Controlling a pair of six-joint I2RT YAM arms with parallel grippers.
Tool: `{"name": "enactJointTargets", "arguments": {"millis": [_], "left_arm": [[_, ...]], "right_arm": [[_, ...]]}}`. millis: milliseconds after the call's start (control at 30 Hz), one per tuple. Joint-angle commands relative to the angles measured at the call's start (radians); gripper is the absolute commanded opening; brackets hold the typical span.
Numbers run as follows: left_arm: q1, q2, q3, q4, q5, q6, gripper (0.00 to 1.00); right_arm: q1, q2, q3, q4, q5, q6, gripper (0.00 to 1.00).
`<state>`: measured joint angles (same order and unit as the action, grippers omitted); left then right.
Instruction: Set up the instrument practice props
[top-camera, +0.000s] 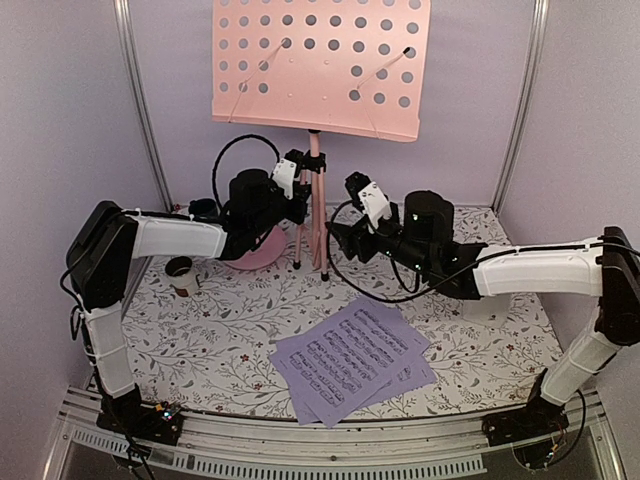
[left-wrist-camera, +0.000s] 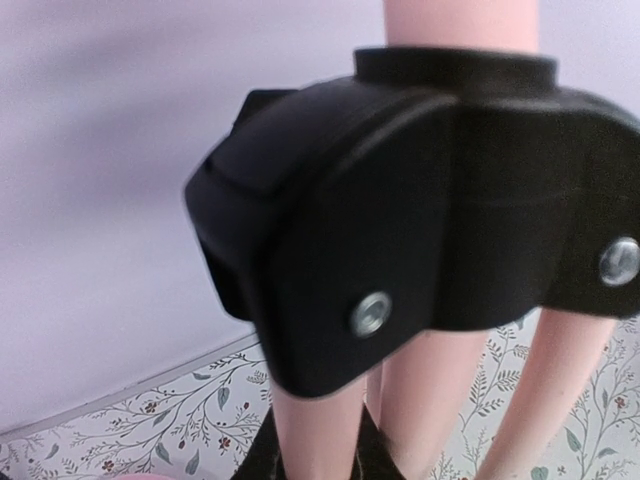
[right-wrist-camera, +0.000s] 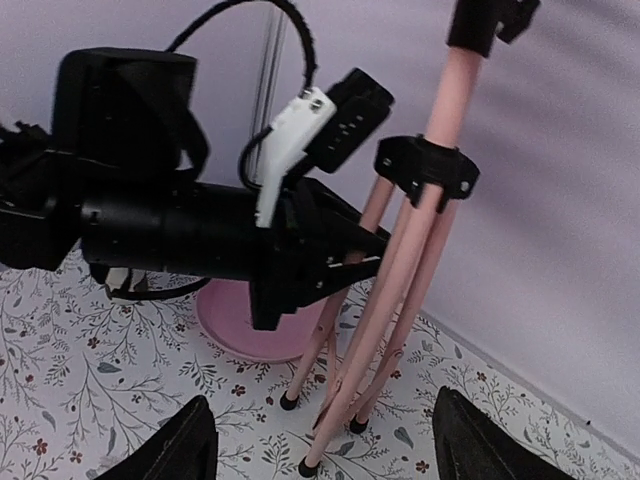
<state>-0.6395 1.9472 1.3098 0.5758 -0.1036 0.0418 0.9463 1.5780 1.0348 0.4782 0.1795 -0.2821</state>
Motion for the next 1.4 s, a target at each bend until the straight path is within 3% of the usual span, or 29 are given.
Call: {"name": "enactJointTargets", "arguments": {"millis": [0, 267, 633, 1167, 1367], "left_arm": [[0.000, -0.005, 0.020, 0.023, -0.022, -0.015, 0.00], [-0.002, -0.015, 0.008, 0.036, -0.029, -0.017, 0.00], [-0.006, -0.014, 0.016, 0.043, -0.026, -0.022, 0.00], [-0.017, -0.017, -0.015, 0.079, -0.053, -0.037, 0.00], [-0.025, -0.028, -0.027, 0.100, -0.059, -0.032, 0.00]], "right_arm": [[-0.122, 0.069, 0.050, 0.011, -0.146, 0.324, 0.73], [-0.198, 0.215, 0.216, -0.061, -0.275, 0.407, 0.65], [-0.210, 0.406, 0.436, -0.152, -0.260, 0.420, 0.55], [-0.211, 0.497, 0.480, -0.181, -0.202, 0.441, 0.32], [-0.211, 0.490, 0.503, -0.208, -0.134, 0.429, 0.18]]}}
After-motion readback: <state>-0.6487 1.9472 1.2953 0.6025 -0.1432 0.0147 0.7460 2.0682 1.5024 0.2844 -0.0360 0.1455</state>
